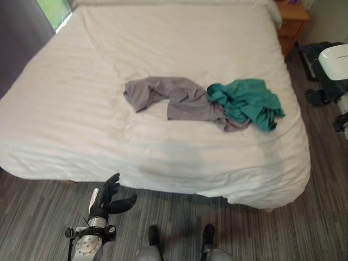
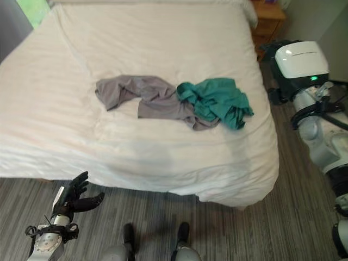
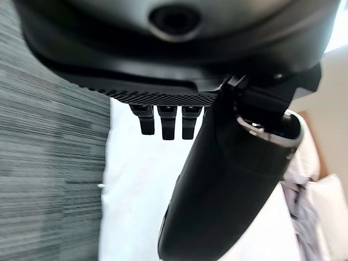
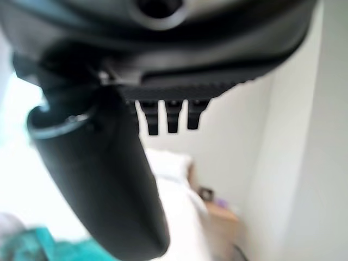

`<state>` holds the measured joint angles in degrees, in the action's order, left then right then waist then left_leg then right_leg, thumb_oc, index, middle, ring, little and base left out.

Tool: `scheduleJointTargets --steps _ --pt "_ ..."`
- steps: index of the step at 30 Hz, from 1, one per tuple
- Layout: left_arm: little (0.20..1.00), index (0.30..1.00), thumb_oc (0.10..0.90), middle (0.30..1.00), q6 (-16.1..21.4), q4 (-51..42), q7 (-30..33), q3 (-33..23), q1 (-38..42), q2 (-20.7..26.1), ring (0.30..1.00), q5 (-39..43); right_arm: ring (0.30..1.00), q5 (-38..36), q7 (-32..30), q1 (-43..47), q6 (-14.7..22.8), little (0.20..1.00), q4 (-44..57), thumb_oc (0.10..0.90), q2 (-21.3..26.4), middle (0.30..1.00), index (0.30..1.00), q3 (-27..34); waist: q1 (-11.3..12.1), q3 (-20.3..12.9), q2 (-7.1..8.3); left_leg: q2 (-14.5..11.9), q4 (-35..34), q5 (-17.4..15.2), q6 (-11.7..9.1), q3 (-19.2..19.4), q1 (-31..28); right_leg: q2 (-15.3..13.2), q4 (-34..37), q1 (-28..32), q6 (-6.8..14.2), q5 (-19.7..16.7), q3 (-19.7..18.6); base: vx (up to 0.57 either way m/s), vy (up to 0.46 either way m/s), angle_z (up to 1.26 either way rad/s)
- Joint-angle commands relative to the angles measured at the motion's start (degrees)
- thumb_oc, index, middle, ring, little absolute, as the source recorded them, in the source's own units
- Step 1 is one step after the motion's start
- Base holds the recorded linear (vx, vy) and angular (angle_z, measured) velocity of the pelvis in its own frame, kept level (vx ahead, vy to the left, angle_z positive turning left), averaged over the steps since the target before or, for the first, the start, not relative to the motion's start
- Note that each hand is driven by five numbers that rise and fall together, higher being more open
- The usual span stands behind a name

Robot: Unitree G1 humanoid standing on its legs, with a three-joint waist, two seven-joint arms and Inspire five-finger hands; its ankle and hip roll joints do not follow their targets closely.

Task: Pick up bed clothes into laundry basket.

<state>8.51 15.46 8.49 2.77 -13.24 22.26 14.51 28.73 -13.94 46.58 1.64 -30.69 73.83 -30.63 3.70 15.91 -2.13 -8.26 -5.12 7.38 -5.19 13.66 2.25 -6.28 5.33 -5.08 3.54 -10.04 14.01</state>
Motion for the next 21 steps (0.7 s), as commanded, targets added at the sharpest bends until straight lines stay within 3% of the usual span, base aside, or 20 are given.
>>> scheduleJointTargets --steps 1,11,16,21 --pt "0.900 0.900 0.800 0.900 6.80 -3.58 3.28 -1.22 3.31 5.41 0.900 -1.50 0.900 0.98 -4.27 13.78 -1.93 0.900 -1.98 0.800 6.69 0.900 0.900 -4.73 0.95 0.37 1.61 -4.27 0.12 -2.13 -4.98 3.26 6.42 -2.03 -0.33 0.55 4.50 12.93 2.23 0.00 0.000 0.00" --pt "0.900 0.900 0.800 0.900 7.80 -0.82 6.20 -0.97 5.51 5.31 0.900 -2.18 0.900 0.86 -8.05 25.44 -2.65 0.900 -5.85 0.800 8.91 0.900 0.900 -12.64 1.91 2.12 2.71 -4.94 0.12 -0.94 -5.75 2.92 13.56 -2.62 -0.33 -6.55 4.85 11.82 1.88 0.02 0.004 0.00" --pt "0.900 0.900 0.800 0.900 7.75 0.97 7.10 -0.07 6.43 5.37 0.900 -2.97 0.900 0.88 -9.02 34.07 -2.76 0.900 -8.02 0.800 7.10 0.900 0.900 -19.47 2.37 2.73 3.17 -4.61 0.12 -0.97 -5.71 2.87 14.39 -2.88 -0.33 -7.42 5.03 11.59 1.52 0.06 0.005 0.00" --pt "0.900 0.900 0.800 0.900 7.73 2.46 7.82 0.45 7.27 5.24 0.900 -3.01 0.900 -0.80 -10.36 36.51 -2.41 0.900 -8.12 0.800 5.92 0.900 0.900 -20.42 2.76 3.22 3.12 -4.24 0.12 -1.06 -5.66 2.71 15.53 -3.32 -0.33 -8.67 5.34 11.21 1.55 0.05 0.000 0.02"
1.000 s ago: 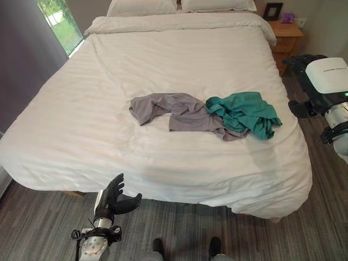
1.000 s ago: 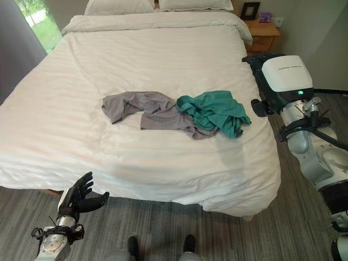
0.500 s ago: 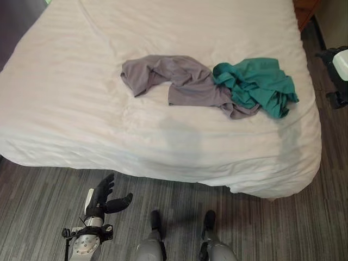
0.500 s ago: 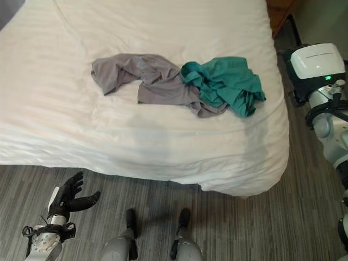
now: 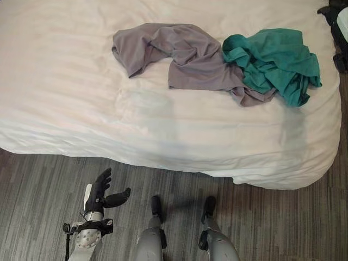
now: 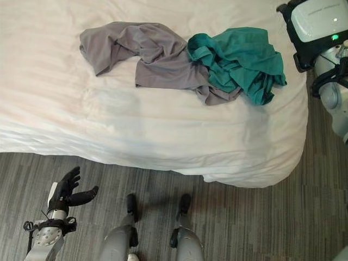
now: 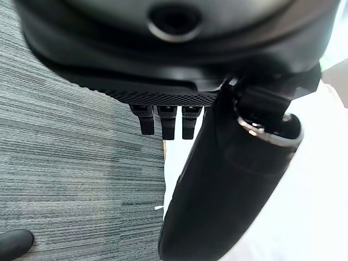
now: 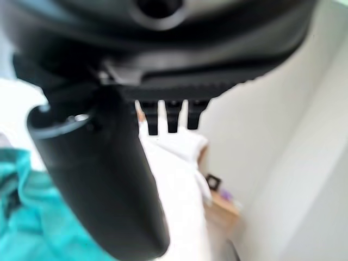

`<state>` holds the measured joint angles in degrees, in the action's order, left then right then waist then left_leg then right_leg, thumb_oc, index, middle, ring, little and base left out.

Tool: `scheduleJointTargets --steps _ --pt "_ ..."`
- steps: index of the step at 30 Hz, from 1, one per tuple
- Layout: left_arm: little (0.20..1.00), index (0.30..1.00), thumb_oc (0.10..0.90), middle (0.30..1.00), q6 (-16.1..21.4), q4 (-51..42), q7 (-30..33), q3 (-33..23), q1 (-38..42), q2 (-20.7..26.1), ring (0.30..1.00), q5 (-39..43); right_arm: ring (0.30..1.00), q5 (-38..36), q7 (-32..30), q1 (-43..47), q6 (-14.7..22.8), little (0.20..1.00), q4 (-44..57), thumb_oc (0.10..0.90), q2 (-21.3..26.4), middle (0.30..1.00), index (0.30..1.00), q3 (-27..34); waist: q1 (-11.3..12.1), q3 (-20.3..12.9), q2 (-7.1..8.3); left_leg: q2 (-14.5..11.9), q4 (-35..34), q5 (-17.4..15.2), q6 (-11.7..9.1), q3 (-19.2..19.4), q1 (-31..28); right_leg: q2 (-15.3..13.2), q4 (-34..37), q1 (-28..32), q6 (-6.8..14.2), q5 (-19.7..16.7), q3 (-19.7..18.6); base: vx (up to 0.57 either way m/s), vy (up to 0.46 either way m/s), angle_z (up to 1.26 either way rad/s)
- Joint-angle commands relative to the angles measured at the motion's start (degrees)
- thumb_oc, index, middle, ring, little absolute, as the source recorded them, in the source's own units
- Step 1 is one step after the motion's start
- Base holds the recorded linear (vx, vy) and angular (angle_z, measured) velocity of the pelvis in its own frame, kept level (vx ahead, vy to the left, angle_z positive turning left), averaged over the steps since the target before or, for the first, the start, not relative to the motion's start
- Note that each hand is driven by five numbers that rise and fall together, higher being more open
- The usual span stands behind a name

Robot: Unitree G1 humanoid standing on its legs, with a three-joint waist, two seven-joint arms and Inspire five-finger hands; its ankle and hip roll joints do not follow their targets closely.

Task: Pick up bed clothes into laundry basket.

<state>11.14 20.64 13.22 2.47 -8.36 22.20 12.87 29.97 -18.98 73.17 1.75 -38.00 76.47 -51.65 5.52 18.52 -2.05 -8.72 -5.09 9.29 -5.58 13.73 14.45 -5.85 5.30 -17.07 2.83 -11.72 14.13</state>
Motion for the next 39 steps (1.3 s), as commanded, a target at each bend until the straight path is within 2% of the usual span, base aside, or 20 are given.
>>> scheduleJointTargets --steps 1,7,8,11,13,15,21,22,24,27,28,30,32,33,34,36,39 --pt "0.900 0.900 0.800 0.900 5.13 -2.74 3.28 0.71 2.45 5.30 0.900 -1.30 0.900 -2.61 -5.60 9.79 -2.47 0.900 -1.05 0.800 3.27 0.900 0.900 1.06 1.07 0.79 3.02 -3.73 0.09 -2.97 -5.28 2.54 3.81 -3.88 -0.30 2.84 6.11 12.77 1.50 0.03 -0.003 0.04" --pt "0.900 0.900 0.800 0.900 5.64 -2.64 4.68 0.60 3.51 5.69 0.900 -1.15 0.900 -7.14 -6.91 11.88 -1.62 0.900 -3.08 0.800 2.40 0.900 0.900 2.05 2.03 2.13 2.97 -3.62 0.09 -2.59 -5.57 2.29 7.97 -4.29 -0.30 -1.30 6.79 11.81 1.28 0.02 -0.002 0.00" --pt "0.900 0.900 0.800 0.900 5.79 -2.29 4.97 0.64 3.67 5.86 0.900 -1.16 0.900 -7.73 -7.06 12.50 -1.49 0.900 -3.60 0.800 2.46 0.900 0.900 1.81 2.26 2.10 3.12 -3.61 0.09 -3.81 -6.19 1.85 8.26 -4.40 -0.30 -1.49 7.33 12.85 0.97 0.07 -0.013 -0.02" --pt "0.900 0.900 0.800 0.900 5.92 -2.96 5.19 0.49 3.91 5.89 0.900 -1.32 0.900 -9.06 -7.14 13.86 -0.91 0.900 -3.95 0.800 2.63 0.900 0.900 1.02 2.52 2.43 2.92 -3.50 0.09 -3.61 -6.38 1.85 10.20 -4.44 -0.30 -3.35 7.57 12.50 1.02 0.02 -0.004 0.00" --pt "0.900 0.900 0.800 0.900 6.30 -2.65 5.47 0.43 4.22 5.87 0.900 -1.06 0.900 -11.70 -7.11 15.24 0.12 0.900 -4.52 0.800 2.78 0.900 0.900 0.65 2.73 2.74 2.95 -3.46 0.09 -3.35 -6.54 1.81 12.32 -4.32 -0.30 -5.33 7.83 12.07 0.94 -0.02 -0.004 -0.01" --pt "0.900 0.900 0.800 0.900 6.51 -2.43 5.56 0.39 4.41 5.91 0.900 -0.73 0.900 -17.36 -6.25 15.72 2.44 0.900 -3.77 0.800 3.65 0.900 0.900 1.26 2.73 3.37 3.05 -3.43 0.09 -3.02 -6.82 1.73 14.91 -4.23 -0.30 -7.75 8.09 11.58 0.83 0.00 0.000 0.00" --pt "0.900 0.900 0.800 0.900 6.47 -0.54 5.38 1.22 5.34 6.44 0.900 -0.50 0.900 -25.01 -5.41 13.78 4.28 0.900 -5.96 0.800 3.20 0.900 0.900 4.55 2.30 3.75 3.48 -3.38 0.09 -2.89 -6.88 1.52 17.22 -4.41 -0.30 -9.98 8.50 11.27 0.62 0.00 0.002 0.01" --pt "0.900 0.900 0.800 0.900 6.15 0.70 5.10 1.64 5.85 6.79 0.900 -0.46 0.300 -26.15 -3.95 11.90 4.43 0.300 -7.56 0.400 2.35 0.300 0.300 5.71 2.13 4.05 3.58 -3.26 0.09 -2.95 -6.81 1.51 17.03 -4.39 -0.30 -9.86 8.46 11.22 0.44 0.00 0.000 0.00" --pt "0.900 0.900 0.800 0.900 5.88 2.12 4.84 1.98 6.34 7.06 0.900 -0.13 0.300 -26.35 -3.09 12.00 4.24 0.300 -9.05 0.400 1.78 0.300 0.300 5.06 2.16 4.24 3.74 -3.23 0.09 -2.92 -6.77 1.49 16.76 -4.44 -0.30 -9.73 8.45 11.07 0.38 0.00 0.000 0.00" --pt "0.900 0.900 0.800 0.900 4.30 9.82 4.24 2.62 7.52 5.77 0.900 2.00 0.300 -26.08 -2.50 13.68 3.14 0.300 -9.96 0.400 -0.04 0.300 0.300 3.25 1.55 4.68 3.91 -3.22 0.09 -3.05 -6.70 1.81 14.75 -4.29 -0.30 -8.35 8.39 10.92 -0.04 0.00 0.000 0.00" --pt "0.900 0.900 0.800 0.900 3.23 14.34 4.11 1.90 7.53 4.39 0.900 3.72 0.300 -25.54 -3.24 13.15 2.65 0.300 -7.95 0.400 -0.55 0.300 0.300 4.06 1.00 4.41 3.93 -3.39 0.09 -3.26 -6.63 2.17 12.93 -4.24 -0.30 -7.10 8.28 11.00 -0.36 0.00 0.007 -0.03" --pt "0.900 0.900 0.800 0.900 2.81 16.44 4.00 1.23 7.30 4.00 0.900 4.48 0.300 -24.97 -3.80 12.67 2.34 0.300 -6.52 0.400 -0.28 0.300 0.300 4.87 0.81 4.18 4.05 -3.53 0.09 -3.38 -6.59 2.33 11.52 -4.27 -0.30 -6.00 8.20 11.11 -0.40 0.02 0.003 -0.07" --pt "0.900 0.900 0.800 0.900 1.79 22.77 3.64 -0.07 7.72 3.38 0.900 6.08 0.300 -24.74 -4.63 11.16 1.84 0.300 -3.96 0.400 0.15 0.300 0.300 6.56 0.01 3.38 4.18 -3.63 0.09 -3.96 -6.44 2.59 8.50 -4.37 -0.30 -3.51 7.97 11.45 -0.45 0.01 -0.006 -0.06" --pt "0.900 0.900 0.800 0.900 1.21 24.96 3.49 -0.64 8.03 3.65 0.900 5.98 0.300 -24.00 -4.49 9.55 1.39 0.300 -2.43 0.400 0.50 0.300 0.300 7.65 -0.43 3.25 4.20 -3.57 0.09 -3.06 -5.67 3.06 7.46 -4.39 -0.30 -2.65 7.36 10.44 -0.11 0.05 -0.007 -0.03" --pt "0.900 0.900 0.800 0.900 1.22 25.04 3.48 -0.58 8.00 3.74 0.900 5.98 0.300 -23.95 -4.48 9.13 1.34 0.300 -2.31 0.400 0.52 0.300 0.300 7.98 -0.41 3.07 4.28 -3.54 0.09 -4.41 -6.18 2.69 6.68 -4.42 -0.30 -1.87 7.78 11.63 -0.39 0.00 0.000 0.00" --pt "0.900 0.900 0.800 0.900 0.19 30.76 3.49 -3.68 8.54 4.26 0.900 7.62 0.300 -23.38 -5.15 1.00 0.59 0.300 1.70 0.400 1.93 0.300 0.300 15.63 -1.86 1.37 4.44 -3.46 0.09 -4.24 -5.29 3.65 2.54 -4.52 -0.30 1.73 7.11 11.01 0.12 0.05 0.002 0.02" --pt "0.900 0.900 0.800 0.900 -0.49 32.01 3.83 -7.00 7.95 5.57 0.900 7.44 0.300 -23.19 -5.03 -11.59 0.37 0.300 5.43 0.400 3.01 0.300 0.300 26.18 -3.76 -0.94 3.99 -2.86 0.09 -5.52 -4.64 4.39 -1.31 -4.62 -0.30 5.09 6.92 11.64 -0.13 0.09 0.008 0.09"
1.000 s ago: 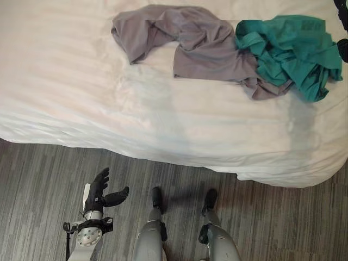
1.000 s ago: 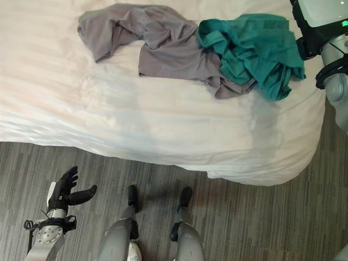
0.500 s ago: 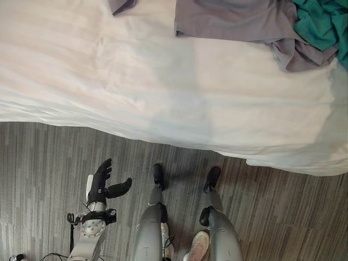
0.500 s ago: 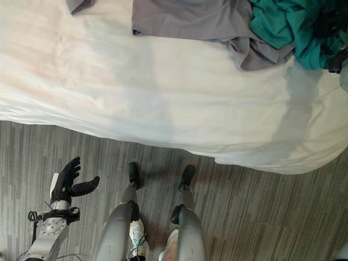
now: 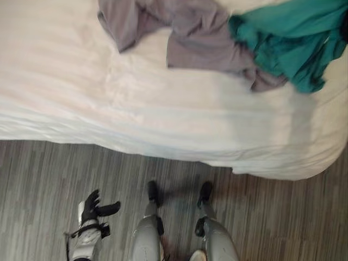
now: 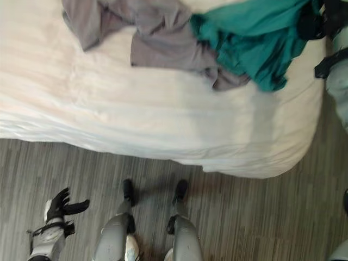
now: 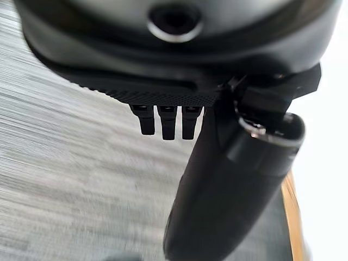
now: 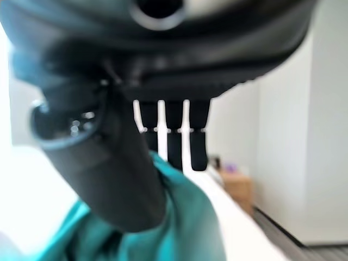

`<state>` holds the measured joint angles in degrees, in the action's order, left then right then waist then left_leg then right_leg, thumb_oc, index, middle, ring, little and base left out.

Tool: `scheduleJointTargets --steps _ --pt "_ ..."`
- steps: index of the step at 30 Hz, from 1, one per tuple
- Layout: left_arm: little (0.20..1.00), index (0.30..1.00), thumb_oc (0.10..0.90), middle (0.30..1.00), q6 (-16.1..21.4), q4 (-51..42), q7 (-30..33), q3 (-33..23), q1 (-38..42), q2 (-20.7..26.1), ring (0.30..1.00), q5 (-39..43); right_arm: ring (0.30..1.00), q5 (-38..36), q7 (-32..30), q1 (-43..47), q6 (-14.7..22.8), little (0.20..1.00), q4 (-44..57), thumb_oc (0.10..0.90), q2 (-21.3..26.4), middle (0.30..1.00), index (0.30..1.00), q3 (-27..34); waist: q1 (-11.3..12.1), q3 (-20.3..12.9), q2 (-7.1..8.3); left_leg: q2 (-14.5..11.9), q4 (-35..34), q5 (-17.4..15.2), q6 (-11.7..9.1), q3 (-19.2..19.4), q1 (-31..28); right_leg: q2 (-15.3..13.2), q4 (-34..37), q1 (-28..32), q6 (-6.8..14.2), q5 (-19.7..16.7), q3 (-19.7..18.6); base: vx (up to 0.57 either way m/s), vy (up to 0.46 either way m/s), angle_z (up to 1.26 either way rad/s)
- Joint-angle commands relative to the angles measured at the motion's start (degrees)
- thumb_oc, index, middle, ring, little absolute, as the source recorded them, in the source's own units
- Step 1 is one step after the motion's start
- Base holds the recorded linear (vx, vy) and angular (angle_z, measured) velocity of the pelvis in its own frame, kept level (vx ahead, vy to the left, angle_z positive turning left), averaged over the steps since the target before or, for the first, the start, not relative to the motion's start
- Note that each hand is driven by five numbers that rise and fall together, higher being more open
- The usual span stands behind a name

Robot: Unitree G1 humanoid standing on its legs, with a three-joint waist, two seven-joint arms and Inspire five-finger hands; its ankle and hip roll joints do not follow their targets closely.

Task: Pick up bed clothes into laundry basket.

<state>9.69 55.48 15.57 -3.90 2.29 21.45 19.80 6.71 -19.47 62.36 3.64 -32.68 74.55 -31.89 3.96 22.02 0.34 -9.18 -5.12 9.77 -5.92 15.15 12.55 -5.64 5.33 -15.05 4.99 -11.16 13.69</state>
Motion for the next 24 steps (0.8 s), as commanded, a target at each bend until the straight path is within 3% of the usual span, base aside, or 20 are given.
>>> scheduleJointTargets --steps 1,2,6,12,13,14,15,16,18,20,22,23,24 --pt "0.900 0.900 0.800 0.900 0.60 -2.71 1.54 -1.28 -2.67 7.48 0.900 -0.27 0.300 0.16 -4.50 -6.13 -1.38 0.300 1.52 0.400 5.04 0.300 0.300 10.97 -2.75 -5.04 1.56 -2.17 0.12 -6.38 -4.01 3.14 -0.56 -4.88 -0.33 4.07 4.76 11.24 0.16 0.08 0.022 0.04" --pt "0.900 0.900 0.800 0.900 0.42 -4.52 1.92 -2.83 -3.20 9.44 0.900 -1.61 0.300 -0.05 -4.65 -16.18 -0.96 0.300 3.56 0.400 4.71 0.300 0.300 19.62 -4.09 -6.23 1.35 -1.79 0.12 -7.34 -3.45 3.75 -2.76 -4.95 -0.33 5.73 4.85 11.55 -0.27 0.05 0.013 0.04" --pt "0.900 0.900 0.800 0.900 0.62 -9.44 2.74 -4.90 -3.35 13.28 0.900 -2.93 0.300 -0.10 -4.49 -32.82 -0.61 0.300 7.37 0.400 2.46 0.300 0.300 34.50 -5.02 -7.74 1.18 -1.48 0.12 -8.30 -2.81 4.61 -5.79 -5.07 -0.33 7.95 4.99 11.87 -0.98 0.02 0.001 -0.11" --pt "0.900 0.900 0.800 0.900 0.57 -22.62 3.64 -7.85 -2.18 19.23 0.900 -6.99 0.300 -1.63 -5.05 -50.67 -0.97 0.300 5.27 0.400 -3.42 0.300 0.300 49.98 -6.95 -10.93 0.20 -1.04 0.12 -9.56 -2.14 5.15 -8.93 -5.17 -0.33 10.85 5.08 12.24 -1.52 0.03 -0.024 -0.14" --pt "0.900 0.900 0.800 0.900 -0.10 -26.20 3.81 -8.58 -1.00 21.40 0.900 -10.15 0.300 -1.75 -5.03 -56.10 -1.63 0.300 4.05 0.400 -6.19 0.300 0.300 54.31 -7.95 -12.04 -0.15 -1.00 0.12 -10.23 -2.00 5.28 -9.99 -5.24 -0.33 11.91 5.20 12.67 -1.69 0.00 0.000 0.00" --pt "0.900 0.900 0.800 0.900 -0.18 -26.29 3.82 -8.45 -0.89 21.46 0.900 -10.19 0.300 -1.73 -5.00 -56.60 -1.64 0.300 4.25 0.400 -6.34 0.300 0.300 54.82 -7.77 -12.04 -0.08 -1.00 0.12 -9.97 -1.95 5.28 -9.82 -5.23 -0.33 11.74 5.13 12.46 -1.72 0.06 -0.030 0.02" --pt "0.900 0.900 0.800 0.900 -1.61 -29.56 5.11 -9.14 1.72 24.24 0.900 -15.79 0.300 -1.23 -5.22 -61.92 -2.22 0.300 3.35 0.400 -9.71 0.300 0.300 58.89 -9.36 -13.30 -0.30 -0.87 0.12 -10.76 -1.75 5.50 -10.98 -5.27 -0.33 12.53 5.31 12.61 -2.06 0.01 -0.018 -0.08" --pt "0.900 0.900 0.800 0.900 -1.73 -29.69 5.13 -8.94 1.87 24.27 0.900 -15.88 0.300 -1.19 -5.16 -62.53 -2.25 0.300 3.64 0.400 -9.91 0.300 0.300 59.52 -9.15 -13.29 -0.24 -0.87 0.12 -10.49 -1.70 5.48 -10.81 -5.27 -0.33 12.37 5.23 12.39 -2.06 0.05 -0.026 0.01" --pt "0.900 0.900 0.800 0.900 -3.14 -33.36 8.15 -8.70 6.64 26.69 0.900 -21.68 0.300 0.17 -5.00 -68.75 -3.97 0.300 0.46 0.400 -14.85 0.300 0.300 61.83 -11.47 -14.97 -0.56 -0.70 0.12 -11.36 -1.38 6.46 -12.25 -5.23 -0.33 13.19 5.54 12.23 -2.92 0.03 -0.014 -0.11" --pt "0.900 0.900 0.800 0.900 -3.58 -34.49 8.75 -7.68 8.93 27.51 0.900 -23.01 0.300 -0.39 -5.00 -69.08 -4.16 0.300 -1.64 0.400 -16.34 0.300 0.300 61.73 -11.89 -15.41 -0.66 -0.57 0.12 -11.25 -1.19 6.74 -12.42 -5.19 -0.33 13.12 5.47 11.88 -3.31 0.01 -0.004 -0.29" --pt "0.900 0.900 0.800 0.900 -4.65 -35.39 10.05 -5.82 13.45 28.59 0.900 -26.03 0.300 -3.66 -5.41 -70.05 -4.19 0.300 -7.13 0.400 -21.31 0.300 0.300 61.15 -13.61 -16.03 -1.11 -0.36 0.12 -11.74 -0.91 7.35 -13.29 -5.25 -0.33 13.42 5.56 11.59 -3.89 0.04 0.013 -0.26" --pt "0.900 0.900 0.800 0.900 -5.79 -33.90 11.10 -3.56 17.45 29.75 0.900 -29.19 0.300 -8.57 -5.20 -70.77 -4.16 0.300 -14.69 0.400 -26.13 0.300 0.300 60.36 -15.08 -16.38 -1.64 -0.15 0.12 -12.12 -0.65 7.89 -13.98 -5.26 -0.33 13.46 5.67 11.46 -4.64 0.04 0.018 -0.17" --pt "0.900 0.900 0.800 0.900 -5.77 -33.81 11.13 -3.44 17.61 29.79 0.900 -29.19 0.300 -8.59 -5.21 -70.73 -4.10 0.300 -14.78 0.400 -26.15 0.300 0.300 60.37 -15.00 -16.40 -1.60 -0.15 0.12 -12.07 -0.65 7.92 -13.91 -5.26 -0.33 13.37 5.65 11.41 -4.68 0.08 0.032 -0.14"
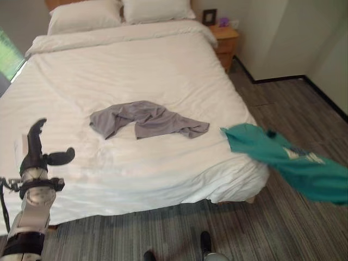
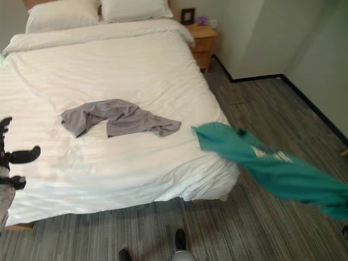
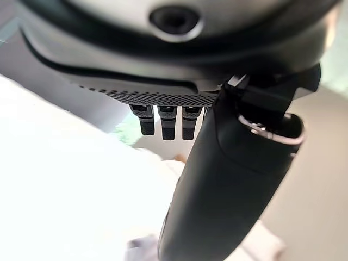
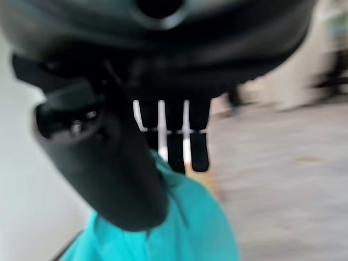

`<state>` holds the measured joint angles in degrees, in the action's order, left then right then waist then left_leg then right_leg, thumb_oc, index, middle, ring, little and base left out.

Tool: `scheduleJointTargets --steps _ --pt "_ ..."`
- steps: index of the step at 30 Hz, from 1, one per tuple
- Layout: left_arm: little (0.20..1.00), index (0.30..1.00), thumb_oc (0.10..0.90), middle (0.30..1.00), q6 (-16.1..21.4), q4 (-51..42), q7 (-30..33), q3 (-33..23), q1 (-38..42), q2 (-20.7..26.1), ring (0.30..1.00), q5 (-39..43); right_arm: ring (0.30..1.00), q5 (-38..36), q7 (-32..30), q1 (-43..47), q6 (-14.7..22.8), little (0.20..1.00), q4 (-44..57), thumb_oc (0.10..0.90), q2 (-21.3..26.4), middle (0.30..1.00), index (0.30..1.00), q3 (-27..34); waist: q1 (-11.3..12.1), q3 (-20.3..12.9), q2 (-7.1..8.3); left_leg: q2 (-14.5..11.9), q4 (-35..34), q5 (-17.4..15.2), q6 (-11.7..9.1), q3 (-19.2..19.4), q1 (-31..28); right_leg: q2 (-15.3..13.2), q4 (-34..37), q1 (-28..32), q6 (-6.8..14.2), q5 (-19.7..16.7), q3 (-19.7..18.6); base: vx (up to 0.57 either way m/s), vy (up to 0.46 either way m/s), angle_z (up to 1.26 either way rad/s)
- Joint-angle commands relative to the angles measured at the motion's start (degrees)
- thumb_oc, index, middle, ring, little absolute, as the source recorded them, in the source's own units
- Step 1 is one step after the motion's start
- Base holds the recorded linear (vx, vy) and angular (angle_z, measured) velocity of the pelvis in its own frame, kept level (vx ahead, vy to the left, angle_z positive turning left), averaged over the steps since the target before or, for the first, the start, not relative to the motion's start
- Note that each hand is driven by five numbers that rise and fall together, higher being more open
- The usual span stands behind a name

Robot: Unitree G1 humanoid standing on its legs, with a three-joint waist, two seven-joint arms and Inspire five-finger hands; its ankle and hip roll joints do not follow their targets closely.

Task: Pick up bed clothes into laundry basket.

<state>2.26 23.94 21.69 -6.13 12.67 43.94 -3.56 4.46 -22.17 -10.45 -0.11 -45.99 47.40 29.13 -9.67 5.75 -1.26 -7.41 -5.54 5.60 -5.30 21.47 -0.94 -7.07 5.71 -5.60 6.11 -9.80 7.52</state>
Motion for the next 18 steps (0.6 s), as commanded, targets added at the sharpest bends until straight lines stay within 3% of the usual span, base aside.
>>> scheduleJointTargets --steps 1,2,3,5,9,11,13,17,18 --pt "0.900 0.900 0.800 0.900 -0.12 -0.79 5.30 2.38 12.39 8.84 0.900 -9.59 0.300 -9.26 -0.86 0.84 -0.59 0.300 -9.07 0.400 -4.13 0.300 0.300 -4.56 -3.48 -0.15 -0.99 -1.80 0.54 -8.58 -1.07 2.60 -1.18 -3.93 -0.71 3.93 4.90 10.03 0.83 0.06 0.023 -0.19" --pt "0.900 0.900 0.800 0.900 -1.43 2.02 5.54 6.70 17.21 10.19 0.900 -13.26 0.300 -9.93 0.55 -0.11 -0.76 0.300 -13.49 0.400 -6.46 0.300 0.300 -7.80 -4.85 0.08 -1.44 -1.68 0.54 -8.65 -1.03 3.49 -1.55 -3.96 -0.71 3.51 5.04 9.71 0.19 0.05 0.017 -0.15" --pt "0.900 0.900 0.800 0.900 -1.39 2.39 5.66 7.21 17.82 10.32 0.900 -13.26 0.300 -9.99 0.55 0.01 -0.64 0.300 -13.67 0.400 -6.63 0.300 0.300 -7.79 -4.65 0.10 -1.24 -1.71 0.54 -8.33 -1.01 3.58 -1.35 -3.93 -0.71 3.25 4.92 9.45 0.10 0.02 0.022 -0.25" --pt "0.900 0.900 0.800 0.900 -3.47 8.63 5.29 12.52 23.11 11.60 0.900 -17.07 0.300 -10.77 2.38 -1.17 -0.44 0.300 -16.56 0.400 -8.45 0.300 0.300 -10.16 -6.74 0.68 -2.12 -1.49 0.54 -8.77 -1.06 4.85 -1.75 -4.03 -0.71 2.51 5.28 9.15 -0.99 0.00 0.041 -0.35" --pt "0.900 0.900 0.800 0.900 -6.07 20.37 5.24 23.86 34.97 11.37 0.900 -22.45 0.300 -11.29 3.69 -0.80 0.50 0.300 -20.94 0.400 -10.92 0.300 0.300 -14.17 -8.77 2.63 -3.26 -1.35 0.54 -8.71 -1.18 6.56 -1.20 -4.14 -0.71 0.24 5.70 8.38 -2.45 -0.05 0.034 -0.52" --pt "0.900 0.900 0.800 0.900 -6.43 24.26 5.57 27.61 38.96 10.64 0.900 -23.35 0.300 -11.66 3.68 0.06 0.72 0.300 -21.90 0.400 -11.58 0.300 0.300 -15.16 -8.91 3.19 -3.23 -1.37 0.54 -8.60 -1.21 6.95 -0.89 -4.12 -0.71 -0.48 5.80 8.18 -2.72 -0.07 0.021 -0.34" --pt "0.900 0.900 0.800 0.900 -7.94 33.69 5.49 35.71 48.29 9.37 0.900 -25.67 0.300 -12.19 3.77 1.98 1.77 0.300 -22.17 0.400 -12.88 0.300 0.300 -19.30 -9.98 5.20 -3.45 -1.47 0.54 -7.95 -1.28 8.07 0.78 -4.16 -0.71 -3.33 6.22 7.14 -3.54 -0.12 0.022 -0.55" --pt "0.900 0.900 0.800 0.900 -9.44 43.72 5.20 43.82 58.20 8.52 0.900 -28.66 0.300 -14.06 3.86 2.76 3.96 0.300 -19.40 0.400 -15.90 0.300 0.300 -24.15 -11.01 7.92 -2.91 -1.85 0.54 -6.89 -1.61 8.84 4.06 -4.53 -0.71 -7.57 6.70 5.64 -3.68 -0.05 0.002 -0.52" --pt "0.900 0.900 0.800 0.900 -9.66 44.33 5.14 44.74 59.12 9.05 0.900 -29.08 0.300 -14.73 3.95 2.49 4.48 0.300 -18.68 0.400 -16.42 0.300 0.300 -24.78 -11.08 8.24 -3.16 -1.81 0.54 -8.14 -1.96 8.40 4.06 -4.79 -0.71 -7.79 7.33 6.35 -3.86 0.02 0.027 -0.12"
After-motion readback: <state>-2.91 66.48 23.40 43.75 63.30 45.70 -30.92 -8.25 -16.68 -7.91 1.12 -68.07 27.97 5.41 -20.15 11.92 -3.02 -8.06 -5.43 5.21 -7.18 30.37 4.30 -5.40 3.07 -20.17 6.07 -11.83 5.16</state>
